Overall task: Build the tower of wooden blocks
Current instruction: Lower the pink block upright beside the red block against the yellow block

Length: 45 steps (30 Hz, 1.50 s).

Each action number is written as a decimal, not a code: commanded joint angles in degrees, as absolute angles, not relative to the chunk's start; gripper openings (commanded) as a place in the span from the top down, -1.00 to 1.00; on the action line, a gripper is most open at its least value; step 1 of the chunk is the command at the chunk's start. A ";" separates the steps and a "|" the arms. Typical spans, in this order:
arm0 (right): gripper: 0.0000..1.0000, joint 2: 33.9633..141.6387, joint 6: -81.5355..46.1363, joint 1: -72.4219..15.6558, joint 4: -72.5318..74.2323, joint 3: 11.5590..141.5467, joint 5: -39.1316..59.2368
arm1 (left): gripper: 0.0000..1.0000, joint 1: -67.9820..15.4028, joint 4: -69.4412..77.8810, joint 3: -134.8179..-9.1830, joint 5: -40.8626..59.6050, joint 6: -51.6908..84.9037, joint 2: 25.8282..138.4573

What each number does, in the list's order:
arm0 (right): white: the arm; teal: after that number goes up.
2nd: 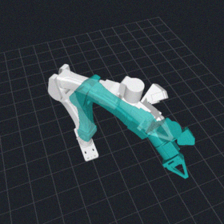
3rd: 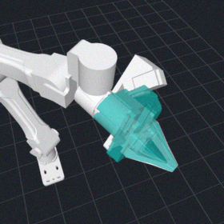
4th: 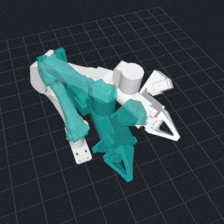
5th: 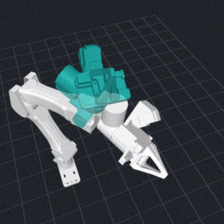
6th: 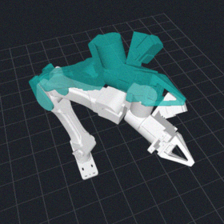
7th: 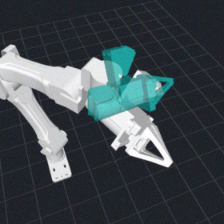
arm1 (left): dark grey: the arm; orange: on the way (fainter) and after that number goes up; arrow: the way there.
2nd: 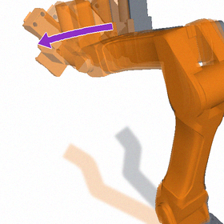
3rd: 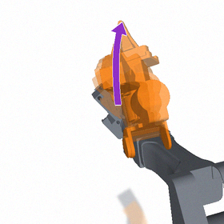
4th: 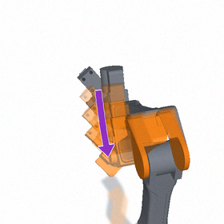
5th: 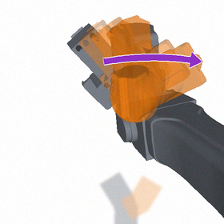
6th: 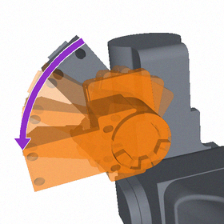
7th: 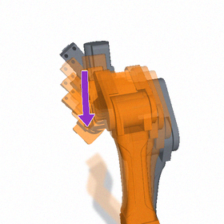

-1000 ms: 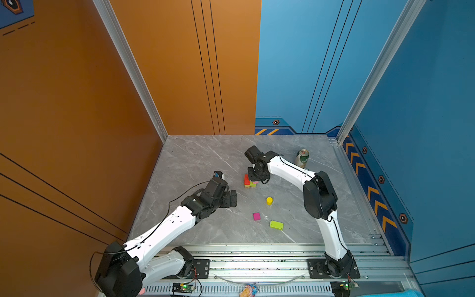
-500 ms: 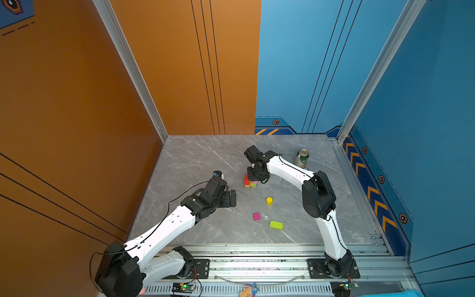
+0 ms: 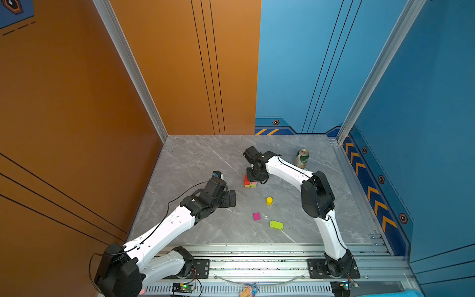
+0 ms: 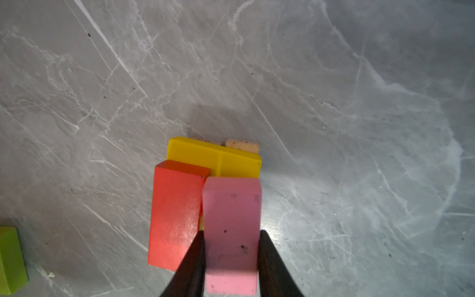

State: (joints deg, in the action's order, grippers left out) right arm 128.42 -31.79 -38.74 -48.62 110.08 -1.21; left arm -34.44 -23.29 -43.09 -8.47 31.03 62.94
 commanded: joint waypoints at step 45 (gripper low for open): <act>0.12 124.57 -32.87 -37.29 -50.89 111.27 -2.45 | -0.96 -33.52 -22.68 -42.73 -7.45 30.67 62.49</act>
